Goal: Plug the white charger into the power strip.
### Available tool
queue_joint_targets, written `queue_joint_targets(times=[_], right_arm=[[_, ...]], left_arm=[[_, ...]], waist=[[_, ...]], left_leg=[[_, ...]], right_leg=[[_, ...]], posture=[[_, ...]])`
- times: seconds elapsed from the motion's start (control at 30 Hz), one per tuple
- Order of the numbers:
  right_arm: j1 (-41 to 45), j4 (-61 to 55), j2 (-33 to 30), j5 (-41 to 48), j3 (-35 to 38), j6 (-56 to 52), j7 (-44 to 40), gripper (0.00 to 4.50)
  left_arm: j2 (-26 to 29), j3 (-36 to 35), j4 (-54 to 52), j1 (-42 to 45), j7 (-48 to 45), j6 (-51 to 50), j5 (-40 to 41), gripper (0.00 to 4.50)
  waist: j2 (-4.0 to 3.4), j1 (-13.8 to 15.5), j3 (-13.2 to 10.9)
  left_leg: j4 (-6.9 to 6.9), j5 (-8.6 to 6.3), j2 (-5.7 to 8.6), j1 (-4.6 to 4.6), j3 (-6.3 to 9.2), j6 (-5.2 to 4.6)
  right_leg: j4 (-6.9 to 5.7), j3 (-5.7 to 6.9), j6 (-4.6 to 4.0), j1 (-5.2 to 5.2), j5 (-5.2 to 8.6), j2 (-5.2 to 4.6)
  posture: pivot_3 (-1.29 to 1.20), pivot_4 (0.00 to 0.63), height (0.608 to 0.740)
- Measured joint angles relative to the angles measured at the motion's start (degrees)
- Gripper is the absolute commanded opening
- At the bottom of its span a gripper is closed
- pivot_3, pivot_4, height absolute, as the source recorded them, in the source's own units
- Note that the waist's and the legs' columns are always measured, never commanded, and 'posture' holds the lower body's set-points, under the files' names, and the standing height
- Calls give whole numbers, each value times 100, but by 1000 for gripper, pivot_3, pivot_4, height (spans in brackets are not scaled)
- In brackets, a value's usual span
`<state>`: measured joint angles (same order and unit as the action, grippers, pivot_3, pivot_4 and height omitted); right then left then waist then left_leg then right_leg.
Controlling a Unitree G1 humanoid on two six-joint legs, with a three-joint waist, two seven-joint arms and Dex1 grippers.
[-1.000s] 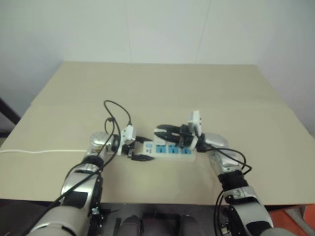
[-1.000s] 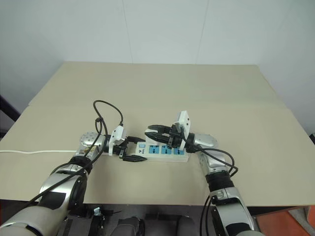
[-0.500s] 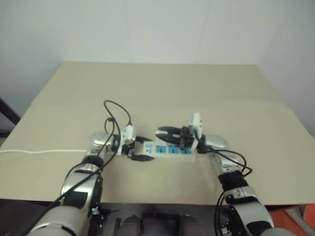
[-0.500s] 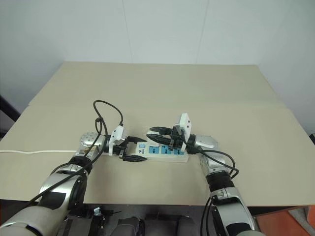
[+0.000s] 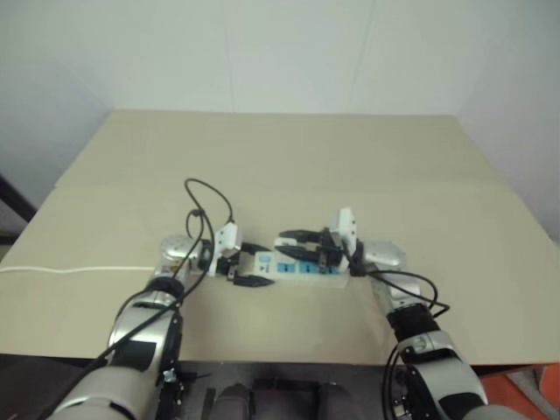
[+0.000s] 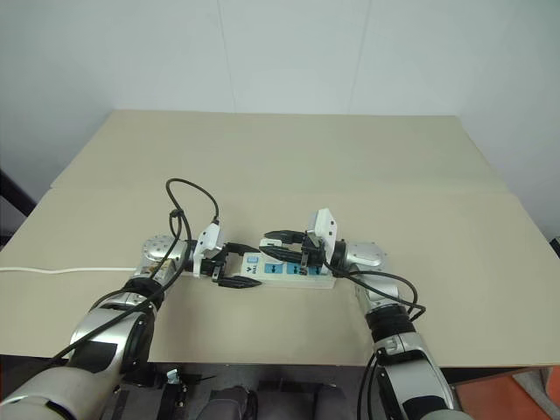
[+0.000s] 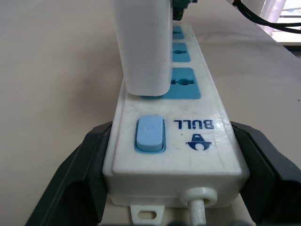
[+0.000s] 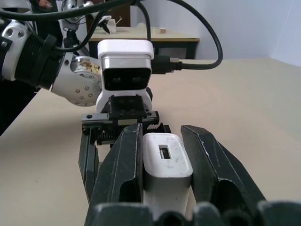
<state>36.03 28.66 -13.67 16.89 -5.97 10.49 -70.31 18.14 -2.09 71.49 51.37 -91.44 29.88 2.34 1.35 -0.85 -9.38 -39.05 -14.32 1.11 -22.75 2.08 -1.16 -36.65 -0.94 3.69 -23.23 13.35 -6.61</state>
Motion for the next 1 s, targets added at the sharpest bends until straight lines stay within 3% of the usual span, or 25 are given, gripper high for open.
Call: queue_joint_targets(times=[0.4,1.0], right_arm=[[202,688,33,-10,-40,614,-194,1099],[467,1031,67,-236,-280,652,-40,1099]], left_arm=[[9,7,37,-1,32,-4,-13,3282],[85,5,117,-61,138,-16,-16,3282]], waist=[[-1,-7,1],[-3,-89,4]], left_leg=[[0,0,-1,23,0,0],[7,0,-6,106,28,0]], right_leg=[[-6,-1,0,18,0,0],[-2,-3,2,87,2,4]], posture=[[0,150,740],[0,150,740]])
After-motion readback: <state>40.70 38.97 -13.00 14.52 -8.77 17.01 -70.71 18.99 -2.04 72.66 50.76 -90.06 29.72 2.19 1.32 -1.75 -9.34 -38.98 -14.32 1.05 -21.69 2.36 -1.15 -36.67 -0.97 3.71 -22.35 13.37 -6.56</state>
